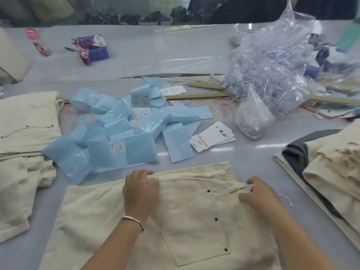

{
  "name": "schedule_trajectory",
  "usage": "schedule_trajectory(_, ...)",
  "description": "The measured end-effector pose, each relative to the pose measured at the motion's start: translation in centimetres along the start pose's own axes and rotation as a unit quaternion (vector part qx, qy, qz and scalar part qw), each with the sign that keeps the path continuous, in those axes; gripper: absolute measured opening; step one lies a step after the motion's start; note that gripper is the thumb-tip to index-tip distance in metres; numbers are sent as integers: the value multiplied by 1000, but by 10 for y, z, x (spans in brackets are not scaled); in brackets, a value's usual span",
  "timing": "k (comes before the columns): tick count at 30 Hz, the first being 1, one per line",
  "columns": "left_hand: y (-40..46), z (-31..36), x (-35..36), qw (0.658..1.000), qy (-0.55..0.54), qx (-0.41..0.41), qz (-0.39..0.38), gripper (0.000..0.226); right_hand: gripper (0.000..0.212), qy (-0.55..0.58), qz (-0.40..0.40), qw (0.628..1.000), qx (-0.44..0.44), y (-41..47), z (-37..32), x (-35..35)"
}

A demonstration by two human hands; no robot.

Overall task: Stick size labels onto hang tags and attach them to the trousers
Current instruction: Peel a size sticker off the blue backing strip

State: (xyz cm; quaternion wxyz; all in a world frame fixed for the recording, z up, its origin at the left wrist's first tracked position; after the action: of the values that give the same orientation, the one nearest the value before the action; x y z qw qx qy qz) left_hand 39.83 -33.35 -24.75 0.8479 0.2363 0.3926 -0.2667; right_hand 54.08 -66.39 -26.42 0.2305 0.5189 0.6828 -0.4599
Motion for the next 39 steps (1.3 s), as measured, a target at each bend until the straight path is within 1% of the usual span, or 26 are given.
schedule_trajectory(2, -27, 40, 0, 995, -79, 63, 3, 14, 24, -26, 8, 1000, -9, -17, 7, -3)
schedule_trajectory(3, -42, 59, 4, 989, -126, 75, -25, 13, 22, -21, 32, 998, -41, -27, 2, -6)
schedule_trajectory(4, -58, 74, 13, 978, -181, 57, -82, 12, 21, -3, 60, 995, -85, -39, -7, -8)
schedule_trajectory(5, -74, 88, 27, 958, -242, 18, -155, 12, 18, 26, 76, 988, -134, -55, -20, -9)
schedule_trajectory(6, -91, 100, 43, 928, -294, -25, -230, 15, 14, 53, 66, 981, -172, -69, -31, -6)
schedule_trajectory(7, -106, 109, 57, 903, -318, -54, -285, 21, 10, 65, 34, 977, -200, -82, -39, 2)
schedule_trajectory(8, -116, 114, 67, 894, -316, -63, -311, 26, 12, 59, -1, 973, -221, -94, -43, 11)
schedule_trajectory(9, -120, 114, 74, 895, -308, -73, -315, 25, 17, 52, -28, 969, -240, -101, -42, 19)
schedule_trajectory(10, -118, 110, 78, 899, -307, -82, -303, 20, 21, 75, -42, 966, -245, -103, -38, 21)
schedule_trajectory(11, -117, 105, 81, 899, -313, -93, -291, 11, 24, 135, -48, 963, -229, -102, -28, 20)
schedule_trajectory(12, -115, 99, 83, 895, -326, -103, -287, 4, 30, 202, -38, 959, -194, -96, -14, 14)
schedule_trajectory(13, -114, 95, 85, 889, -337, -114, -287, 8, 31, 248, -15, 956, -156, -90, 3, 6)
schedule_trajectory(15, -113, 89, 86, 876, -366, -134, -285, 20, 24, 278, 13, 953, -121, -84, 25, -4)
schedule_trajectory(16, -113, 88, 86, 869, -381, -140, -284, 23, 20, 271, 6, 954, -125, -83, 28, -5)
schedule_trajectory(17, -113, 87, 86, 865, -391, -144, -280, 27, 23, 245, -8, 958, -145, -83, 27, -4)
schedule_trajectory(20, -112, 86, 82, 870, -403, -131, -253, 43, 41, 140, -41, 963, -227, -88, 20, 0)
schedule_trajectory(21, -113, 86, 80, 869, -411, -127, -244, 49, 45, 128, -51, 961, -240, -89, 19, 0)
schedule_trajectory(23, -118, 87, 77, 856, -442, -132, -234, 59, 48, 115, -79, 956, -257, -90, 18, 2)
schedule_trajectory(25, -123, 89, 75, 843, -467, -133, -229, 62, 52, 88, -109, 952, -273, -91, 17, 8)
schedule_trajectory(27, -128, 89, 74, 836, -478, -135, -234, 59, 60, 42, -111, 952, -280, -92, 15, 11)
schedule_trajectory(28, -129, 89, 73, 833, -480, -138, -239, 57, 62, 13, -87, 953, -290, -92, 11, 10)
schedule_trajectory(30, -130, 87, 72, 831, -476, -142, -252, 51, 57, -30, 1, 942, -334, -98, -5, 6)
schedule_trajectory(31, -131, 86, 72, 827, -474, -145, -265, 47, 52, -27, 43, 931, -362, -105, -15, 4)
schedule_trajectory(33, -135, 88, 70, 805, -491, -151, -297, 39, 37, 13, 108, 903, -416, -122, -29, 3)
schedule_trajectory(35, -137, 88, 65, 790, -507, -155, -308, 32, 27, 41, 155, 881, -445, -136, -34, 5)
schedule_trajectory(39, -135, 89, 56, 793, -510, -147, -300, 29, 26, 83, 206, 866, -448, -142, -33, -2)
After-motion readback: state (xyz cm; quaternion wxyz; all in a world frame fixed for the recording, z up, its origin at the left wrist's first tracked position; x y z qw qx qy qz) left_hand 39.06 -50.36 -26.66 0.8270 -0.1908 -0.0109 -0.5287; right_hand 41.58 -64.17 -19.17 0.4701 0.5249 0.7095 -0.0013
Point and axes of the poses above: each hand's wrist, its own y-axis towards the middle knuckle, its own x-axis out of the palm, z = x × y, the point moved 9 cm from there along y, towards the middle knuckle, and after that the axes turned 7 degrees about z, right-handed, at the moved point
